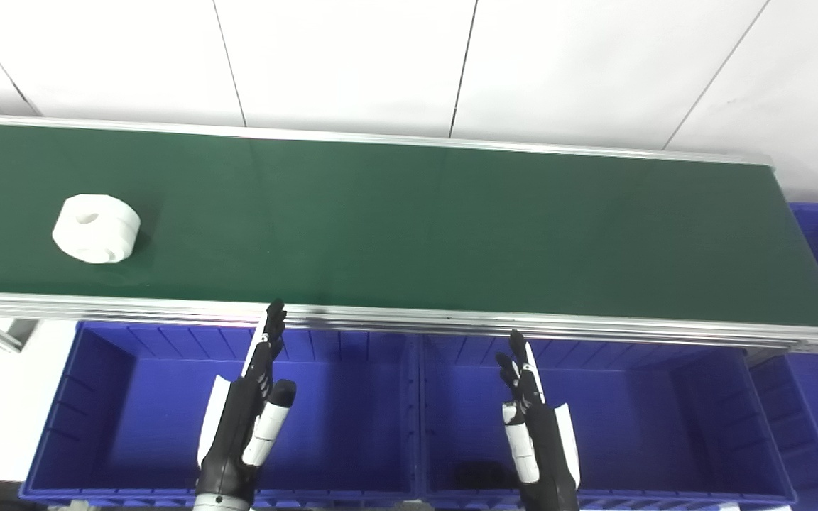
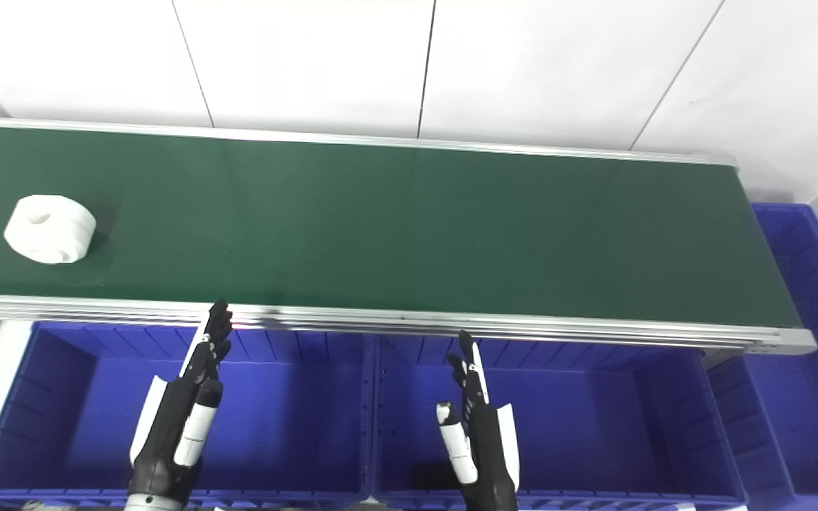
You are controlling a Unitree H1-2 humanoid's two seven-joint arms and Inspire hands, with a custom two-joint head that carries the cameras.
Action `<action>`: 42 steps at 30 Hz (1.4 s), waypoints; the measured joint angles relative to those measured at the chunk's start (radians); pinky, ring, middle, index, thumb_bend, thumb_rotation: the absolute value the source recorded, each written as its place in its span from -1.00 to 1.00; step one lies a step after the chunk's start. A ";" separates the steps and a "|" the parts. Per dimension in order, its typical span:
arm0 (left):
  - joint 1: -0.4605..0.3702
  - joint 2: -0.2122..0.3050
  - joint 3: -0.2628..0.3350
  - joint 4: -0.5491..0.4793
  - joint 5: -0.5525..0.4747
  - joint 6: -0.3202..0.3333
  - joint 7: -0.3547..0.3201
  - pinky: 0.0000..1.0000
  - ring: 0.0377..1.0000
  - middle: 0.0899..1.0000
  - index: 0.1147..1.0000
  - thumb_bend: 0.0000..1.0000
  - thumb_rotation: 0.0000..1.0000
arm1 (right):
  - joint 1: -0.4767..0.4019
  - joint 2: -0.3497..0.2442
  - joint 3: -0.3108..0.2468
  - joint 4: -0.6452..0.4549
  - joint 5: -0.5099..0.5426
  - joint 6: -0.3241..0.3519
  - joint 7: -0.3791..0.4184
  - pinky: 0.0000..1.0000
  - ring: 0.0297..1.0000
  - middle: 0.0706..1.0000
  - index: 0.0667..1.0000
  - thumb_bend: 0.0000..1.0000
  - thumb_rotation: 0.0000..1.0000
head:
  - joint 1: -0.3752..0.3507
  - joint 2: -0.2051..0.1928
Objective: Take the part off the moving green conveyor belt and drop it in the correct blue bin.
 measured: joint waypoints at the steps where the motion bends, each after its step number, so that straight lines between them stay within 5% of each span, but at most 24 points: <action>1: 0.000 -0.001 -0.001 0.000 0.000 0.000 0.000 1.00 1.00 1.00 1.00 0.50 1.00 | -0.001 -0.001 0.000 0.001 0.003 0.000 0.000 0.91 0.91 1.00 1.00 0.52 1.00 | 0.012 -0.009; 14: 0.005 -0.031 -0.048 0.073 0.067 -0.006 0.038 1.00 1.00 1.00 1.00 0.51 1.00 | -0.011 -0.062 -0.016 0.043 0.064 -0.003 0.010 0.93 0.93 1.00 1.00 0.44 1.00 | 0.235 -0.106; 20: -0.004 -0.043 -0.074 0.116 0.119 -0.042 0.062 0.97 0.99 1.00 1.00 0.20 1.00 | -0.021 -0.092 -0.027 0.065 0.077 -0.003 0.009 0.96 0.96 1.00 1.00 0.31 1.00 | 0.267 -0.132; 22: -0.008 -0.043 -0.074 0.125 0.131 -0.042 0.066 0.96 0.99 1.00 1.00 0.27 1.00 | -0.028 -0.100 -0.029 0.072 0.086 -0.004 0.009 0.99 0.97 1.00 1.00 0.32 1.00 | 0.293 -0.152; 32: -0.022 -0.043 -0.075 0.132 0.156 -0.039 0.075 0.83 0.96 0.98 1.00 0.37 0.99 | -0.048 -0.126 -0.049 0.095 0.120 -0.004 0.040 1.00 0.99 1.00 1.00 0.47 1.00 | 0.350 -0.141; 38: -0.024 -0.043 -0.075 0.132 0.146 -0.038 0.075 0.70 0.90 0.98 1.00 0.25 0.75 | -0.049 -0.124 -0.052 0.096 0.123 -0.004 0.045 1.00 1.00 1.00 1.00 0.48 1.00 | 0.370 -0.121; 42: -0.018 -0.042 -0.079 0.034 0.133 -0.008 0.060 0.62 0.86 0.95 0.94 0.50 0.37 | -0.048 -0.115 -0.049 0.096 0.122 -0.004 0.047 1.00 1.00 1.00 1.00 0.43 1.00 | 0.351 -0.117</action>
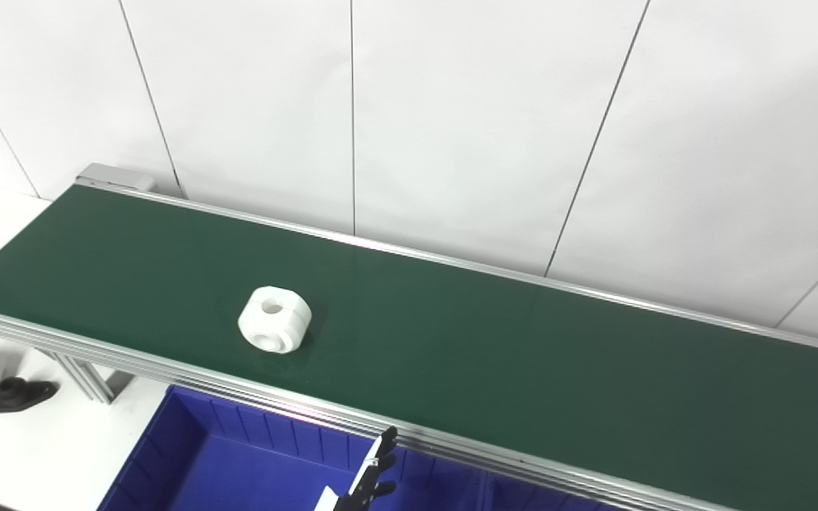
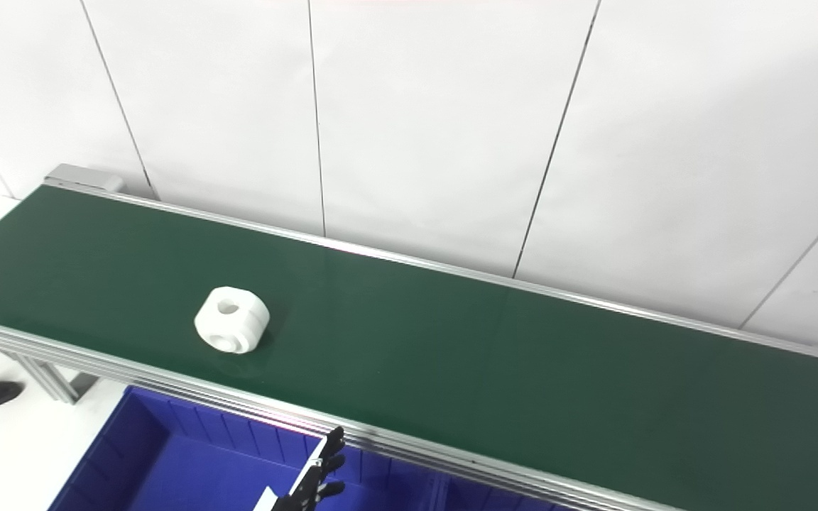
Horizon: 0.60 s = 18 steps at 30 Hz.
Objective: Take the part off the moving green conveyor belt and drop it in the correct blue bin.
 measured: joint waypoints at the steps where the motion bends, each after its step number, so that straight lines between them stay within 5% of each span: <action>1: -0.004 0.001 -0.001 -0.041 0.001 0.002 -0.004 0.56 0.85 0.93 0.87 0.58 0.30 | 0.000 0.003 0.001 0.000 -0.001 0.000 0.000 1.00 1.00 1.00 1.00 0.42 1.00 | 0.000 0.000; 8: -0.137 0.084 0.068 -0.159 0.079 0.005 -0.026 0.40 0.71 0.71 0.64 0.93 -0.09 | -0.008 0.022 0.011 0.009 -0.013 0.000 0.008 0.99 0.97 1.00 1.00 0.44 1.00 | -0.014 0.005; 14: -0.372 0.244 0.161 -0.156 0.231 0.007 -0.067 0.72 0.76 0.75 0.66 0.94 -0.12 | -0.024 0.035 0.018 0.013 -0.034 0.000 0.001 1.00 0.97 1.00 1.00 0.40 1.00 | -0.026 0.008; 18: -0.498 0.332 0.160 -0.129 0.338 0.016 -0.132 0.77 0.78 0.76 0.67 0.94 -0.23 | -0.025 0.044 0.023 0.016 -0.038 0.000 -0.003 1.00 0.97 1.00 1.00 0.39 1.00 | -0.037 0.012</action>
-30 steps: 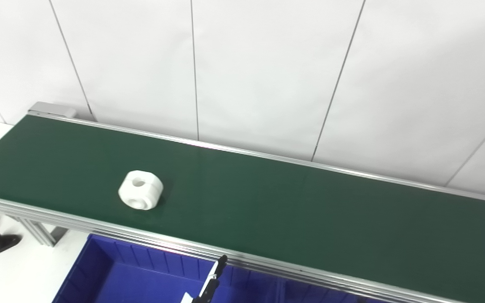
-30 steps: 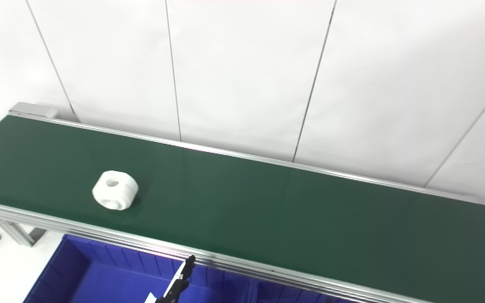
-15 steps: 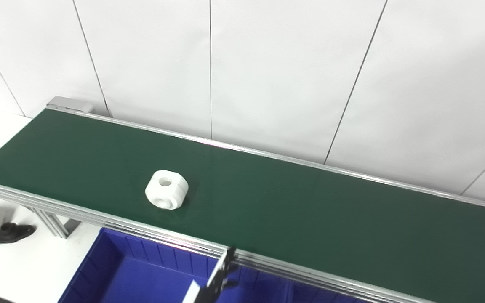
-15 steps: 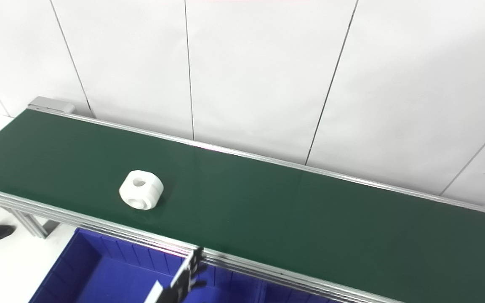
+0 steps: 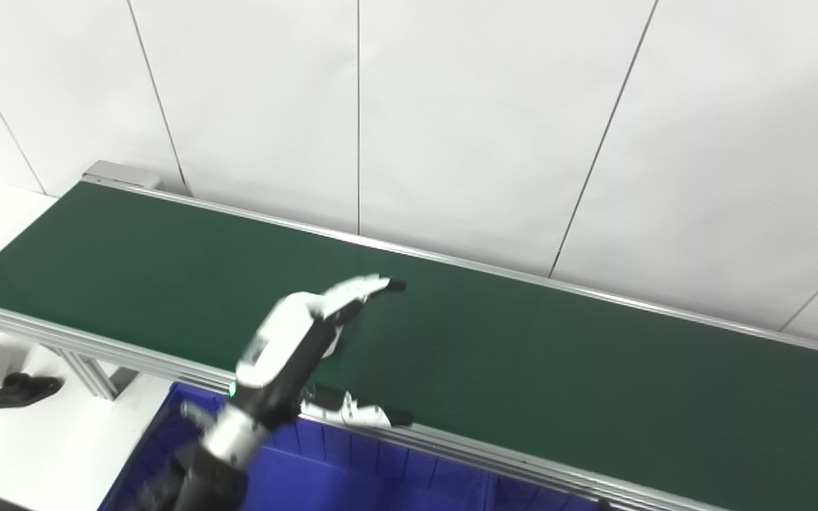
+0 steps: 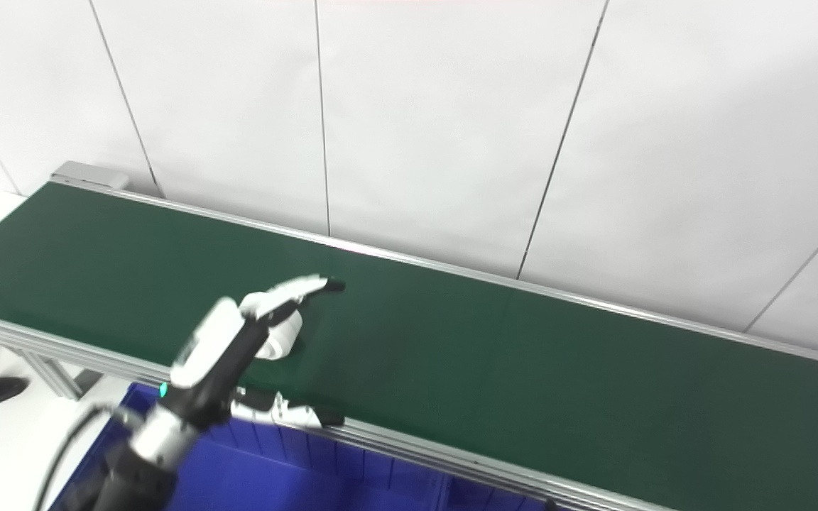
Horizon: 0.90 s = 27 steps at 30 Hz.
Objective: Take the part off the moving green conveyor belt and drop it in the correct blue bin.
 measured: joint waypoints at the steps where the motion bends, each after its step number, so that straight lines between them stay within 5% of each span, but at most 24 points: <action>1: -0.027 0.018 -0.002 0.021 0.020 0.003 -0.017 0.77 0.78 0.76 0.68 0.95 -0.27 | 0.000 0.002 0.002 0.000 -0.002 0.000 0.000 1.00 0.97 1.00 1.00 0.40 1.00 | -0.006 0.003; 8: -0.181 0.134 -0.057 0.227 0.172 -0.031 -0.062 0.79 0.78 0.72 0.64 1.00 -0.35 | 0.001 0.012 0.008 -0.001 -0.007 0.000 -0.001 1.00 0.97 1.00 1.00 0.46 1.00 | -0.020 0.011; 21: -0.358 0.173 -0.163 0.550 0.225 -0.071 -0.073 0.88 0.85 0.77 0.65 1.00 -0.25 | 0.008 0.023 0.013 -0.014 -0.006 0.000 0.002 1.00 0.97 1.00 1.00 0.56 1.00 | -0.049 0.034; 27: -0.374 0.196 -0.199 0.602 0.224 -0.081 -0.103 0.82 0.78 0.68 0.54 0.98 -0.23 | 0.019 0.023 0.014 -0.024 -0.005 0.000 0.005 1.00 0.97 1.00 1.00 0.56 1.00 | -0.051 0.043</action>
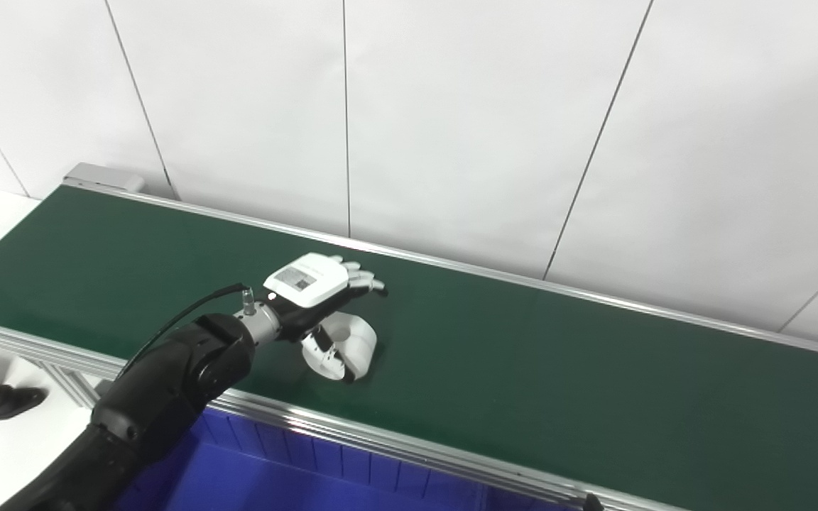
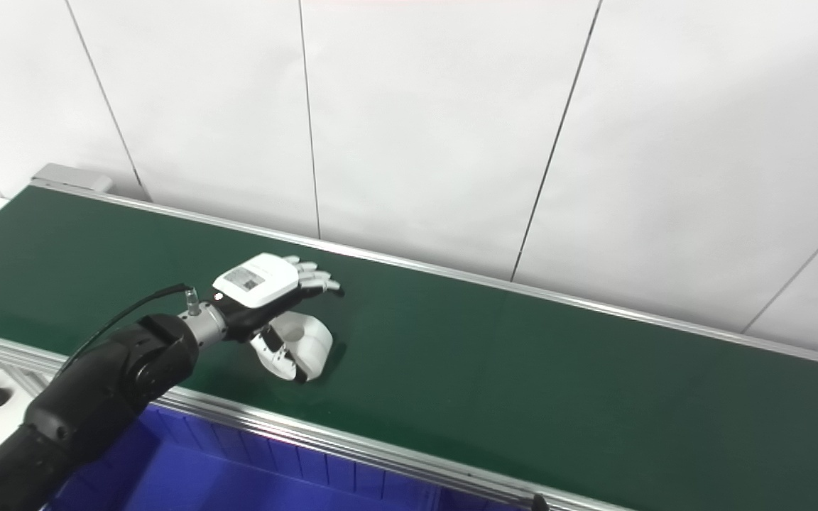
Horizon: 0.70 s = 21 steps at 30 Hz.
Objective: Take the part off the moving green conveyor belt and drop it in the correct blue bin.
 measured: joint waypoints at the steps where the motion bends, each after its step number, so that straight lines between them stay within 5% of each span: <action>1: -0.001 0.001 -0.003 -0.001 -0.002 0.003 -0.013 0.81 0.75 0.65 0.52 0.97 -0.22 | 0.002 0.000 0.000 -0.001 0.000 0.000 0.001 1.00 0.97 1.00 1.00 0.56 1.00 | 0.000 0.000; 9: -0.030 0.004 -0.036 -0.042 -0.054 0.085 -0.235 0.41 0.39 0.33 0.22 0.99 -0.36 | 0.007 0.007 0.000 -0.026 0.003 0.000 0.013 1.00 0.96 1.00 1.00 0.59 1.00 | -0.006 0.011; 10: -0.033 0.004 -0.040 -0.043 -0.062 0.096 -0.254 0.32 0.31 0.26 0.13 0.92 -0.48 | 0.007 0.008 0.000 -0.026 0.004 0.000 0.013 1.00 0.96 1.00 1.00 0.59 1.00 | -0.008 0.014; 11: -0.033 0.004 -0.043 -0.045 -0.067 0.106 -0.266 0.24 0.21 0.16 -0.03 0.47 -0.70 | 0.007 0.008 0.000 -0.026 0.005 0.000 0.013 1.00 0.95 1.00 1.00 0.59 1.00 | -0.008 0.014; 14: -0.033 -0.002 -0.043 -0.050 -0.068 0.109 -0.249 0.19 0.11 0.05 -0.14 0.12 -0.86 | 0.010 0.007 -0.002 -0.025 0.006 0.000 0.013 1.00 0.95 1.00 1.00 0.60 1.00 | -0.011 0.017; 21: -0.007 -0.018 -0.020 -0.029 -0.125 0.047 -0.136 0.11 0.02 -0.06 -0.17 0.04 -0.89 | 0.010 0.008 -0.002 -0.027 0.004 0.000 0.013 1.00 0.94 1.00 1.00 0.58 1.00 | -0.012 0.020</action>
